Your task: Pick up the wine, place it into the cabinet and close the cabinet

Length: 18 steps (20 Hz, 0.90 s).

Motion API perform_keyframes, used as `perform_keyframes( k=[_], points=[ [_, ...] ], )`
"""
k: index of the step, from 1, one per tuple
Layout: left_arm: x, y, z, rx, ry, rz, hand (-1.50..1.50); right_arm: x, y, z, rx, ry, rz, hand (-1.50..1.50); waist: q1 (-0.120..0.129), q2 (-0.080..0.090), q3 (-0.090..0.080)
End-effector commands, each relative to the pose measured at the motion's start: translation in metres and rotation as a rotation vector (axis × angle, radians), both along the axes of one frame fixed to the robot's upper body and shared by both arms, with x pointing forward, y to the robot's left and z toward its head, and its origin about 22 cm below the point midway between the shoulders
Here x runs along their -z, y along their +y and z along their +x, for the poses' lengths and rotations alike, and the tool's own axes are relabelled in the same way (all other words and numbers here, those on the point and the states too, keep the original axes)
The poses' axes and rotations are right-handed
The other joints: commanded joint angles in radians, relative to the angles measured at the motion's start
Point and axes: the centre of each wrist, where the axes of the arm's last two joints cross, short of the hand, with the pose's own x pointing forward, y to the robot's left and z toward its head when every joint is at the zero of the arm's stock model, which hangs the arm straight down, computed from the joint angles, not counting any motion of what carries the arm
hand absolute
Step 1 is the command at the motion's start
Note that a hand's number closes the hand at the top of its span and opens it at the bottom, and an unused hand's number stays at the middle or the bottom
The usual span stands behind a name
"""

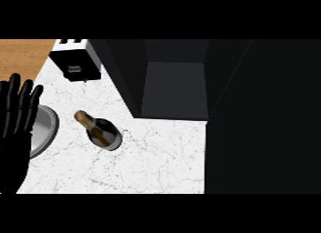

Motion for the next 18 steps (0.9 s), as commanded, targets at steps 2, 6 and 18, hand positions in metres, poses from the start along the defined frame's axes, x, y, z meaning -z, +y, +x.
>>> perform_keyframes(
  k=[2, 6, 18],
  points=[
    [-0.002, -0.011, -0.015, -0.235, -0.021, -0.002, -1.50, 0.008, 0.003, -0.005, -0.038, -0.005, 0.023, -1.50, -0.045, 0.008, -0.026],
    [0.020, -0.007, -0.019, -0.587, -0.011, 0.000, -1.50, 0.004, 0.000, -0.032, -0.018, 0.050, -0.011, -1.50, -0.063, 0.003, -0.026],
    [-0.021, -0.092, -0.017, -0.586, 0.048, -0.315, -1.50, -0.067, 0.027, -0.089, -0.249, 0.132, -0.022, -1.50, -0.057, 0.008, -0.027]
  ],
)
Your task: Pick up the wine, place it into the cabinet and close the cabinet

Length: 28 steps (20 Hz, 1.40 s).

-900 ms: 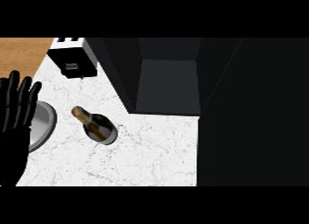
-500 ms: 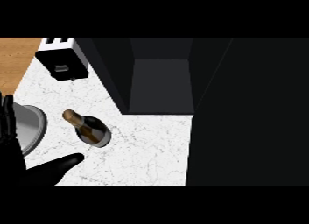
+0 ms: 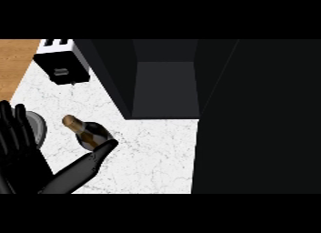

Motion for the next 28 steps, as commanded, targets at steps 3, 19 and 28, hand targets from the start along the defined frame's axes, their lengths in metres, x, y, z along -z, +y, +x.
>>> perform_keyframes(
  k=[3, 19, 28],
  points=[
    [-0.026, -0.025, -0.004, -0.021, -0.006, -0.021, -1.50, -0.030, 0.003, -0.019, -0.024, -0.006, -0.005, -1.50, 0.005, 0.001, 0.000],
    [-0.039, -0.034, 0.015, -0.051, 0.078, -0.048, -1.50, -0.068, 0.019, -0.009, 0.009, -0.009, 0.026, -1.50, 0.005, 0.002, -0.002],
    [-0.039, -0.028, 0.029, -0.138, 0.071, -0.064, -1.50, -0.094, 0.016, -0.011, 0.003, 0.017, -0.003, -1.50, 0.006, 0.001, -0.002]
  ],
)
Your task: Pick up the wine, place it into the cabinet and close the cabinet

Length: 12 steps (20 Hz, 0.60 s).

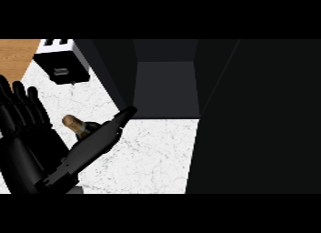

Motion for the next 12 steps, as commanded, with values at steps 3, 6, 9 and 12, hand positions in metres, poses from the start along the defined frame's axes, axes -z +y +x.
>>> perform_keyframes(
  k=[3, 6, 9, 12],
  points=[
    [0.010, 0.009, 0.003, -0.058, 0.001, -0.043, -1.50, -0.020, 0.001, -0.031, -0.055, -0.030, 0.028, -1.50, 0.001, -0.001, -0.001],
    [0.010, 0.020, 0.003, -0.083, 0.008, -0.042, -1.50, -0.011, -0.015, -0.026, -0.060, -0.032, -0.007, -1.50, 0.001, 0.001, 0.000],
    [0.032, 0.021, 0.006, -0.091, 0.052, -0.041, -1.50, -0.018, -0.001, -0.030, -0.064, -0.042, -0.006, -1.50, 0.000, 0.001, -0.001],
    [0.048, 0.023, -0.006, -0.101, 0.072, -0.042, -1.50, -0.016, -0.001, -0.040, -0.059, -0.044, 0.027, -1.50, -0.002, -0.001, -0.001]
  ],
)
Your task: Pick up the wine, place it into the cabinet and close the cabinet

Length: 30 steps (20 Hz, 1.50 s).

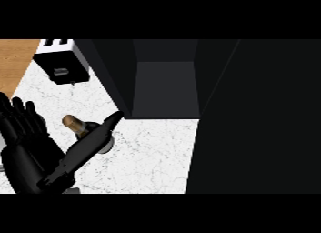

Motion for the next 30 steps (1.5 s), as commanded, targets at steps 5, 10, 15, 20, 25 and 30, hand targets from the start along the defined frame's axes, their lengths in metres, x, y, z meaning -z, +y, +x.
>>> perform_keyframes(
  k=[5, 10, 15, 20, 25, 30],
  points=[
    [0.030, 0.019, -0.009, -0.031, 0.071, -0.041, -1.50, -0.009, -0.002, -0.024, -0.062, -0.010, 0.039, -1.50, 0.003, 0.000, -0.001],
    [0.062, 0.012, -0.006, -0.068, 0.112, -0.055, -1.50, -0.014, -0.006, -0.029, -0.059, -0.037, 0.042, -1.50, -0.003, -0.001, -0.002],
    [0.077, 0.022, -0.010, -0.083, 0.120, -0.057, -1.50, -0.008, -0.013, -0.035, -0.047, -0.026, 0.026, -1.50, -0.002, -0.001, -0.001],
    [0.096, 0.013, 0.000, -0.072, 0.133, -0.072, -1.50, -0.005, -0.011, -0.034, -0.065, -0.023, 0.033, -1.50, -0.004, 0.001, -0.001],
    [0.120, 0.031, -0.003, -0.048, 0.141, -0.098, -1.50, -0.012, 0.001, -0.023, -0.068, -0.019, 0.037, -1.50, 0.004, 0.000, -0.002],
    [0.145, 0.044, -0.020, -0.039, 0.149, -0.121, -1.50, -0.016, -0.008, -0.028, -0.040, -0.045, 0.044, -1.50, 0.005, -0.001, -0.001]
  ],
)
